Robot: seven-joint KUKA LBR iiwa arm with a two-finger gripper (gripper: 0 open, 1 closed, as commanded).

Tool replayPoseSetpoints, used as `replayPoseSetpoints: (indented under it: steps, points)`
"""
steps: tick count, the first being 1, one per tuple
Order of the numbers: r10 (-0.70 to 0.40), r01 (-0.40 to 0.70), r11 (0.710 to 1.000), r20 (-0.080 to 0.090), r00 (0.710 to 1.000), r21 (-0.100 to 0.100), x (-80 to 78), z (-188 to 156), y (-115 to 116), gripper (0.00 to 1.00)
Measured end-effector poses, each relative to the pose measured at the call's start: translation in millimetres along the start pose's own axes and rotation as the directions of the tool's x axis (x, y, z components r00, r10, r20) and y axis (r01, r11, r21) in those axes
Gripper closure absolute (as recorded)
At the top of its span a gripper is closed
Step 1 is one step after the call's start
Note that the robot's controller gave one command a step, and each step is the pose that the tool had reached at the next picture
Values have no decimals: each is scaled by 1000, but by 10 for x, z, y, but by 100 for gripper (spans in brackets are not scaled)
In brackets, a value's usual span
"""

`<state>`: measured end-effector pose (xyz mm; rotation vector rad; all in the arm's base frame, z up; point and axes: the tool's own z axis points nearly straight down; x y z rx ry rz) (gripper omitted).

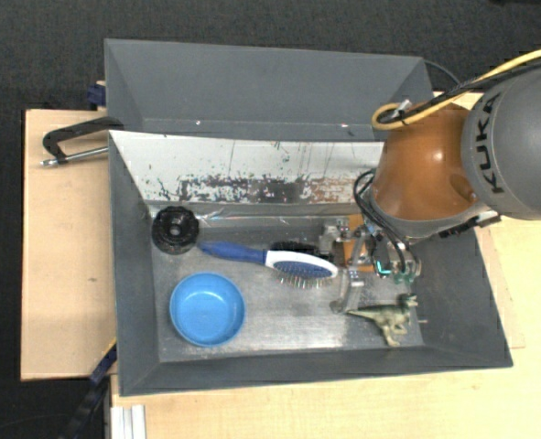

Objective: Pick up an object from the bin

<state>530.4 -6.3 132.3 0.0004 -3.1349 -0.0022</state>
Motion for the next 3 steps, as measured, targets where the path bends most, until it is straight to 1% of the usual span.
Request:
replayPoseSetpoints:
  steps: [1, 2, 3]
  points:
    - [36, -36, 999, 7, 999, -2, -324, 652, 409, 0]
    - [39, -39, 999, 10, 999, -1, -327, 611, 379, 100]
    - [-19, 19, 1000, 21, 1000, 3, -653, -730, -174, 100]
